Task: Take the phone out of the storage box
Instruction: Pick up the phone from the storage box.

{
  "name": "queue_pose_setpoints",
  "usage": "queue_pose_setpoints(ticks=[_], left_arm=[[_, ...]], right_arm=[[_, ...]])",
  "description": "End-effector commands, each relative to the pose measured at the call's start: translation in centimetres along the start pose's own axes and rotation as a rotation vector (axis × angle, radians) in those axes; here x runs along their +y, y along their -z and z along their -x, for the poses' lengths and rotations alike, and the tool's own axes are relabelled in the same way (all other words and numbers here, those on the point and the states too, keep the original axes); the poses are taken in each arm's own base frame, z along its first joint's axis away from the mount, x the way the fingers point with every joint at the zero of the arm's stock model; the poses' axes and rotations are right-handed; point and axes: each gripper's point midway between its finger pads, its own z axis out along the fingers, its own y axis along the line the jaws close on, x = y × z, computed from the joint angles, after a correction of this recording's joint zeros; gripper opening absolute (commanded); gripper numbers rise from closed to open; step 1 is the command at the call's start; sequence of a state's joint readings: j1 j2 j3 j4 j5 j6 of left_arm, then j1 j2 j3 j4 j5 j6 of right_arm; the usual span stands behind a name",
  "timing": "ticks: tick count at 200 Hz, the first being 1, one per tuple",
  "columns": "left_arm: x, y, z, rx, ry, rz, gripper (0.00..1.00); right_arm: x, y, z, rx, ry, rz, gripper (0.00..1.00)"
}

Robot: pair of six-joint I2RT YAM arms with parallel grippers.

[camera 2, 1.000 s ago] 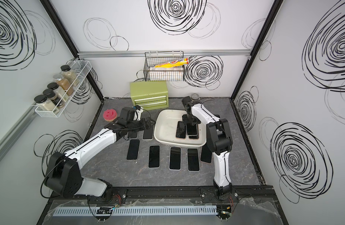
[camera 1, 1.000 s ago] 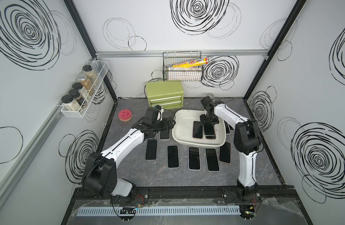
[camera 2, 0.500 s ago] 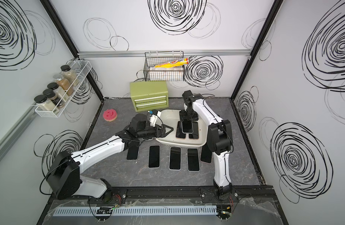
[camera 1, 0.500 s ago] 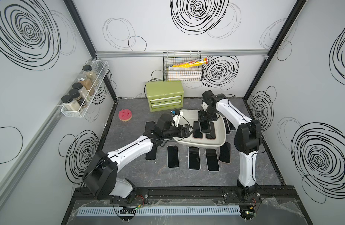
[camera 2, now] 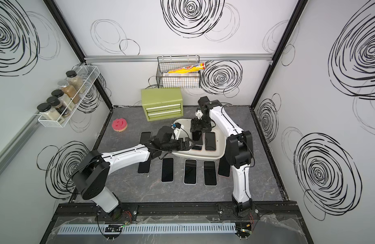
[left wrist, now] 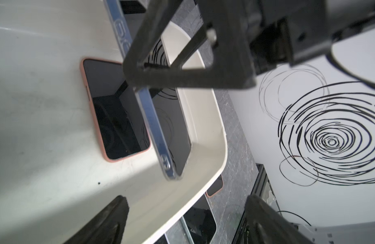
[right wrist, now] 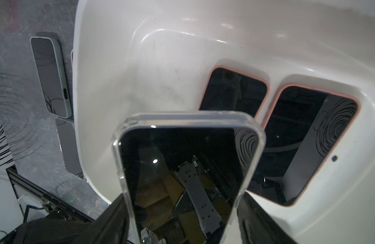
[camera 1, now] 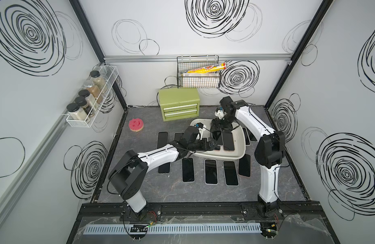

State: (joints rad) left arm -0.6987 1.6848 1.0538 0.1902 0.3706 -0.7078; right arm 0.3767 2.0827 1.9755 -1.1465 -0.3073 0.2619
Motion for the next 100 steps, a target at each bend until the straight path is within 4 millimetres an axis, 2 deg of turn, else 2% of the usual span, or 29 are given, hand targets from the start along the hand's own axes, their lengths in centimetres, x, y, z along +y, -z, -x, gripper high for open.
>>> queue_pose_setpoints(ticks=[1, 67, 100], left_arm=[[-1.2, -1.0, 2.5, -0.064, -0.026, -0.029, 0.93], [0.5, -2.7, 3.1, -0.058, -0.032, 0.03, 0.88], [0.5, -2.7, 3.8, -0.074, -0.062, 0.042, 0.74]], right_arm=[[2.2, 2.4, -0.9, -0.015, 0.014, 0.078, 0.42], [3.9, 3.0, -1.5, -0.002, 0.023, 0.149, 0.4], [4.4, 3.0, -1.9, 0.011, 0.026, 0.182, 0.38]])
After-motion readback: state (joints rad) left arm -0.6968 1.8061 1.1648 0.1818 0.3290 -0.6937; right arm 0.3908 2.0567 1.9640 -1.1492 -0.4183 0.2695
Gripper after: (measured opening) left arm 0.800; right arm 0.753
